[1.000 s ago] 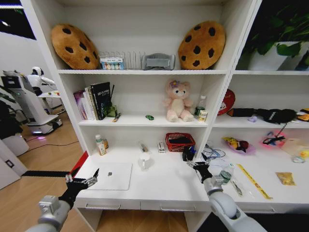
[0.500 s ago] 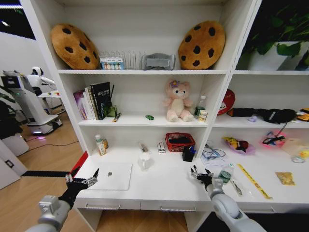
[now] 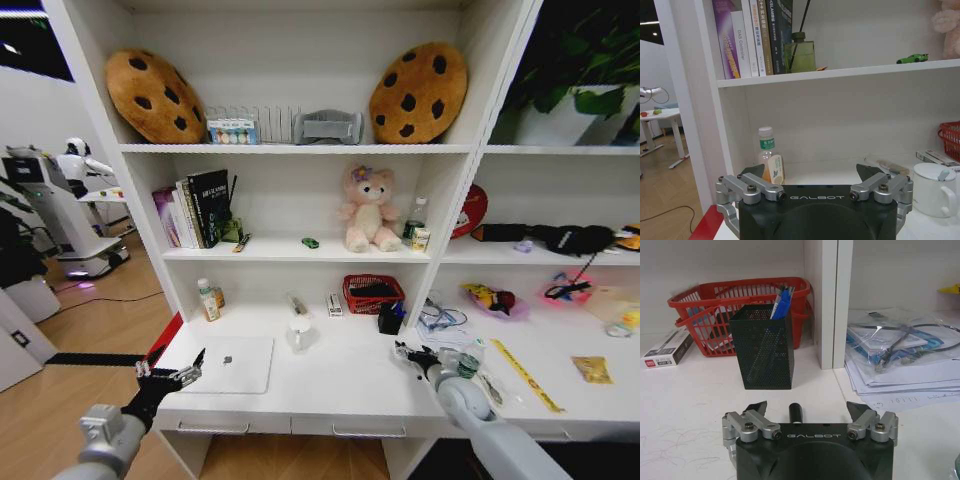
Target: Organize the objects on the table.
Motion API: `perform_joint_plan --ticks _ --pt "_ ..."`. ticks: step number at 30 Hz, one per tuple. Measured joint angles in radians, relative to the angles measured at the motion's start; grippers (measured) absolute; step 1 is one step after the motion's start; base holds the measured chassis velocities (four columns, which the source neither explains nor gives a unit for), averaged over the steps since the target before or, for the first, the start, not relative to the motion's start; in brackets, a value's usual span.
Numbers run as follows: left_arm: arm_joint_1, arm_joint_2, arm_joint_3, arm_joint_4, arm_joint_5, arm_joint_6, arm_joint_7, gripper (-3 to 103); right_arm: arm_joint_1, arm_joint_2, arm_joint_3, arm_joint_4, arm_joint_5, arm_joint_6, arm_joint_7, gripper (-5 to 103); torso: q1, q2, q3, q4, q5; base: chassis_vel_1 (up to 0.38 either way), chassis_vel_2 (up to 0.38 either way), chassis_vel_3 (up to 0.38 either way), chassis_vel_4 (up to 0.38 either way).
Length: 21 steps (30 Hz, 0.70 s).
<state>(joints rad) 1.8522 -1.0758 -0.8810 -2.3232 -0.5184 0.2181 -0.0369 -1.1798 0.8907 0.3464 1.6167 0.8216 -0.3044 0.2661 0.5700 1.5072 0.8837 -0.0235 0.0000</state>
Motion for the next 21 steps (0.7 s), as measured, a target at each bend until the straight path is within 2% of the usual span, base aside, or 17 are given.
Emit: perform_joint_plan --ticks 6,9,10,12,13,15,18,19,21 --pt "0.0 0.0 0.0 0.0 0.0 0.0 0.0 100 0.033 0.006 -0.021 -0.034 -0.012 -0.002 -0.02 79 0.0 0.0 0.0 0.0004 0.0 0.0 0.0 0.0 0.0" --pt "0.0 0.0 0.0 0.0 0.0 0.0 0.0 100 0.049 0.007 -0.032 -0.06 -0.02 -0.01 -0.038 63 0.0 0.0 0.0 0.0003 0.0 0.0 0.0 0.0 0.0" --pt "0.0 0.0 0.0 0.0 0.0 0.0 0.0 100 0.049 0.007 -0.032 -0.06 -0.02 -0.01 -0.038 63 0.0 0.0 0.0 0.0003 0.0 0.0 0.0 0.0 0.0" --pt "0.0 0.0 0.0 0.0 0.0 0.0 0.0 100 0.049 0.008 -0.035 -0.071 -0.029 -0.011 -0.055 52 0.0 0.0 0.0 0.0003 0.0 0.0 0.0 0.0 0.0" --pt "0.0 0.0 0.0 0.0 0.0 0.0 0.0 100 0.049 0.008 -0.035 -0.071 -0.029 -0.011 -0.055 52 0.0 0.0 0.0 0.0003 0.0 0.0 0.0 0.0 0.0" --pt "0.0 0.0 0.0 0.0 0.0 0.0 0.0 100 0.048 0.012 -0.039 -0.081 -0.04 -0.009 -0.067 41 0.0 0.0 0.0 0.0001 -0.0002 0.0 0.0 0.0 0.0" --pt "0.0 0.0 0.0 0.0 0.0 0.0 0.0 100 0.049 0.016 -0.042 -0.084 -0.042 -0.005 -0.074 36 0.0 0.0 0.0 0.0002 -0.0002 0.0 0.0 0.0 0.0" --pt "0.0 0.0 0.0 0.0 0.0 0.0 0.0 100 0.05 0.016 -0.042 -0.084 -0.041 -0.005 -0.076 25 0.0 0.0 0.0 0.0003 -0.0002 0.0 0.0 0.0 0.0" --pt "0.0 0.0 0.0 0.0 0.0 0.0 0.0 100 0.051 0.016 -0.042 -0.085 -0.04 -0.005 -0.078 25 0.0 0.0 0.0 0.0003 -0.0002 0.0 0.0 0.0 0.0"
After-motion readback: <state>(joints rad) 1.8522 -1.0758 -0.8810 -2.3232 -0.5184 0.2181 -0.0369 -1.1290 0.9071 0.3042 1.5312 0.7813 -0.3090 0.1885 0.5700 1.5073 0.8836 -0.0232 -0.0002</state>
